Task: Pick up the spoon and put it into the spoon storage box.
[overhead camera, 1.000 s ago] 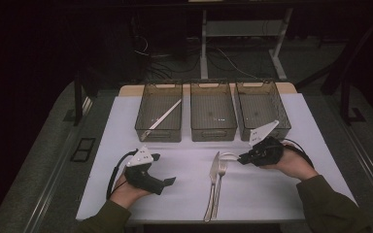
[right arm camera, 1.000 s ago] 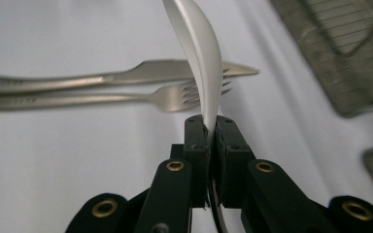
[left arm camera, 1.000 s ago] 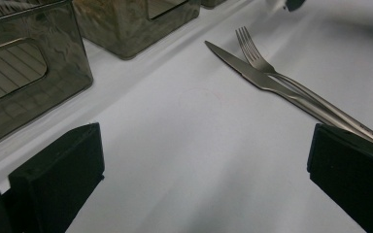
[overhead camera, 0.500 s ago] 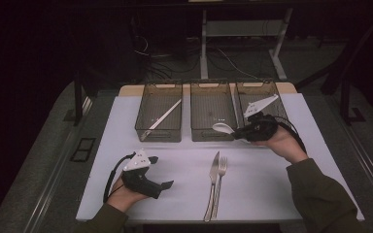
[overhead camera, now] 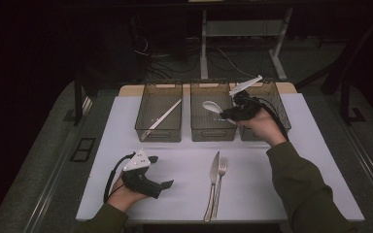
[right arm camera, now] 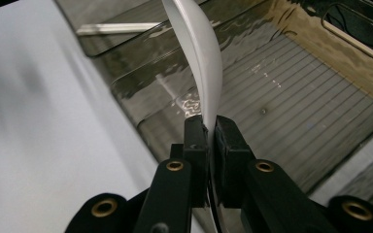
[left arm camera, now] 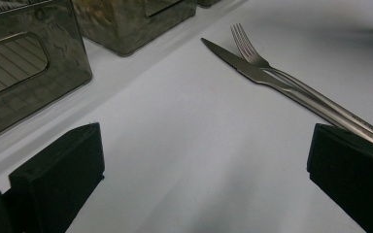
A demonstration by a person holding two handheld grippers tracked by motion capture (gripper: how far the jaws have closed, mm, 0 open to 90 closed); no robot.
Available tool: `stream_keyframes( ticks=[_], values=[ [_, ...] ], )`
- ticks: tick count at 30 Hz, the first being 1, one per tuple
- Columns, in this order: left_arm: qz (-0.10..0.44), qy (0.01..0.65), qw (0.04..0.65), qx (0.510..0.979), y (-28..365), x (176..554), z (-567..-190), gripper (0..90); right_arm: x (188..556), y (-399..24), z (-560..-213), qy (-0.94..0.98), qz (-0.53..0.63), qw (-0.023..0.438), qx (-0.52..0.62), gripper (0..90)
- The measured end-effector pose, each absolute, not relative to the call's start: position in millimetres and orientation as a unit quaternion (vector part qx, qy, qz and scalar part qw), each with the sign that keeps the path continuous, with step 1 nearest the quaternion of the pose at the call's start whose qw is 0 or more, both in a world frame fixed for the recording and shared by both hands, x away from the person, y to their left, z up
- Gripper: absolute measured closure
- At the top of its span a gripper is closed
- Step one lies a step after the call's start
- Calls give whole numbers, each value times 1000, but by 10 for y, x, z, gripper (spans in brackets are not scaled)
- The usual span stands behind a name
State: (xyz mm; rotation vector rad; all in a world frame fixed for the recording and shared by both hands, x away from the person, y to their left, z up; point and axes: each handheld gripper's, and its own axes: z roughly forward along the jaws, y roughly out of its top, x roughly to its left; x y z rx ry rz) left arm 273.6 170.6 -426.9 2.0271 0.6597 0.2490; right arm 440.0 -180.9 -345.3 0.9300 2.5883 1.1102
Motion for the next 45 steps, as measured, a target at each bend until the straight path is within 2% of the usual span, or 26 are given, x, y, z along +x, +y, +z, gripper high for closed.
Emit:
stream_keyframes(
  ticks=[8,14,24,31,34,41,45],
  values=[
    [100,266,476,832,1706,2734,-4268,0,4676,-1590,-3695,880,320,78,343,845],
    [100,264,476,833,1697,2731,-4269,0,4749,-1444,-3887,895,270,74,347,844],
    [97,263,476,833,1690,2729,-4272,0,4765,-1357,-3923,901,250,59,349,805],
    [99,263,477,833,1697,2730,-4266,0,4716,-1474,-3766,880,303,64,359,713],
    [97,265,480,830,1693,2731,-4271,0,4633,-1556,-3646,874,330,63,350,730],
    [94,265,481,830,1693,2754,-4276,0,4367,-1729,-3486,864,375,47,333,880],
    [94,265,481,831,1681,2762,-4282,0,4183,-1796,-3466,867,387,43,311,894]
  ],
)
